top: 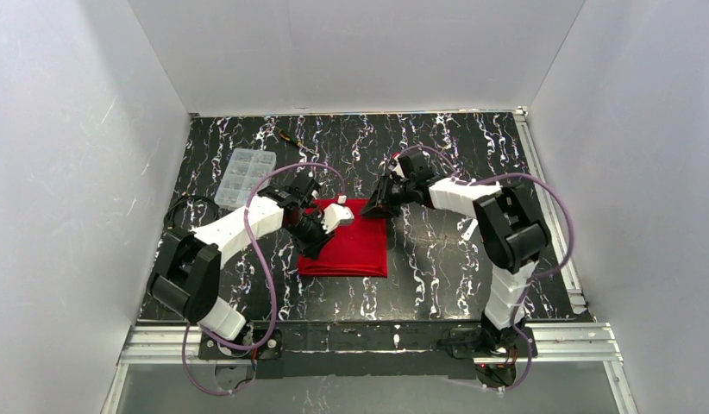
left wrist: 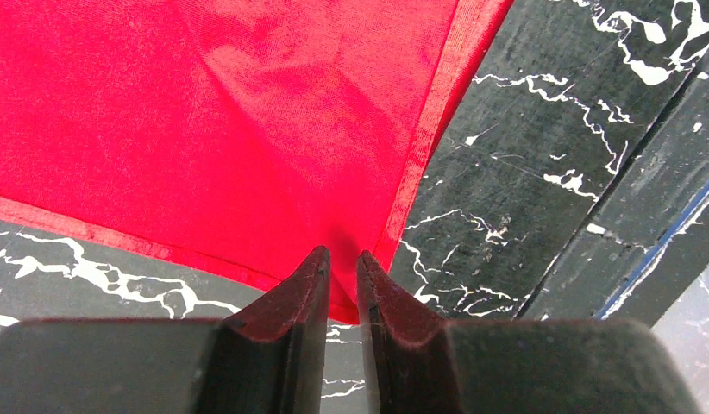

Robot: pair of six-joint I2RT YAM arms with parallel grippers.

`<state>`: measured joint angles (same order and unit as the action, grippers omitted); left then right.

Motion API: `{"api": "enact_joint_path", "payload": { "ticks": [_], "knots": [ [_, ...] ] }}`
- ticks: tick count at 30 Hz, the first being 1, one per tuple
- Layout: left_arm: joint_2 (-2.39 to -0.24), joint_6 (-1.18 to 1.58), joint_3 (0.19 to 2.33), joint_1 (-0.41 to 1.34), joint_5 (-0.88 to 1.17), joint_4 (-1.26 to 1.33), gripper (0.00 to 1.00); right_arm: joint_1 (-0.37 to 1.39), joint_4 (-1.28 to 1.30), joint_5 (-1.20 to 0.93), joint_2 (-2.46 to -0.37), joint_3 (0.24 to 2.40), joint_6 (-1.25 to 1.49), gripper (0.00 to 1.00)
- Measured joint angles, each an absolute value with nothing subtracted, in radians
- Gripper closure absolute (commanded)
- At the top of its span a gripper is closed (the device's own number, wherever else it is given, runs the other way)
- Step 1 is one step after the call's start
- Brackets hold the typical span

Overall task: Fold the napkin into a case and place the utensils inside
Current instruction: Fold the top corner of the square-folded napkin at the center of the board, then smooth out the upper triangle-folded napkin at the center of the board.

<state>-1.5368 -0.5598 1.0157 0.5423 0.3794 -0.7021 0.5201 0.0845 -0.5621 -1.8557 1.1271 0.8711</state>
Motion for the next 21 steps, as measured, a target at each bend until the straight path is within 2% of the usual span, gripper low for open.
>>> {"api": "enact_joint_path", "payload": {
  "ticks": [8, 21],
  "knots": [
    [-1.536, -0.588, 0.944, 0.555, 0.378, -0.610, 0.85, 0.503, -0.127, -0.596, -2.019, 1.163, 1.009, 0.77],
    [-1.534, -0.622, 0.834, 0.559, 0.344, -0.525, 0.86, 0.450, -0.237, -0.592, -2.057, 1.081, 1.056, 0.77]
  ]
}}
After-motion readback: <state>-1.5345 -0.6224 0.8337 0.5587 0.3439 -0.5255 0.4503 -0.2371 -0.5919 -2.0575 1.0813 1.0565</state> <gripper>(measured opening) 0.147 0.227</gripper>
